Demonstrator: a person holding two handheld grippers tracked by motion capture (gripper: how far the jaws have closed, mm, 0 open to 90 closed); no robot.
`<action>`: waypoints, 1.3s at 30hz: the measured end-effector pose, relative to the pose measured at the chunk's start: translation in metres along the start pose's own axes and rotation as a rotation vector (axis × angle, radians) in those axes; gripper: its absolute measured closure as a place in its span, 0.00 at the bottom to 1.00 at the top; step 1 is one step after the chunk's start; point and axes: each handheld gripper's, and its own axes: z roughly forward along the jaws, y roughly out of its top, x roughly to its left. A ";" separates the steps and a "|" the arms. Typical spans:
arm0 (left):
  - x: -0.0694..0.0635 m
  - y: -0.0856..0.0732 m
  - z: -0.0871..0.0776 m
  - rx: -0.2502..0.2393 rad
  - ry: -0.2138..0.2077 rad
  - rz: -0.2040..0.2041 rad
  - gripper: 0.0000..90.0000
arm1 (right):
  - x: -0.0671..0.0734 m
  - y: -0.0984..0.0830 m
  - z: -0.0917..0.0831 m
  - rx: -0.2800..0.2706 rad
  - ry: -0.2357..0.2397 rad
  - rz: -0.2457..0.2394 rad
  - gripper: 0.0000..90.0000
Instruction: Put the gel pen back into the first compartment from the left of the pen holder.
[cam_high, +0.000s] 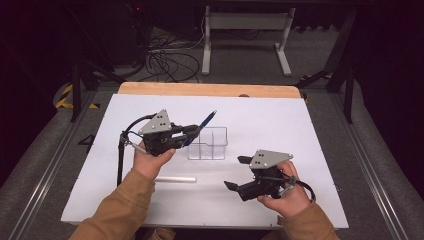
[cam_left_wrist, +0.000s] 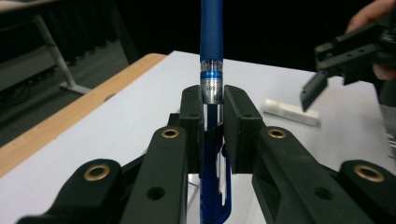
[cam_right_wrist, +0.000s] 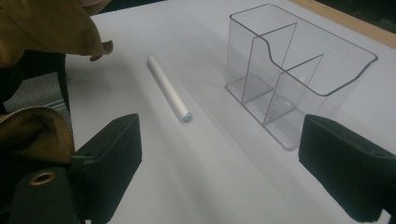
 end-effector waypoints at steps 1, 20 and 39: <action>0.002 -0.001 0.002 -0.015 0.003 0.000 0.88 | 0.000 0.000 0.000 0.001 0.002 0.001 0.16; 0.021 -0.011 0.017 -0.065 0.028 -0.081 0.88 | 0.001 -0.001 0.001 -0.007 0.029 0.008 0.16; 0.034 -0.027 0.032 0.022 0.043 -0.065 0.88 | 0.003 0.000 0.001 -0.011 0.047 0.006 0.16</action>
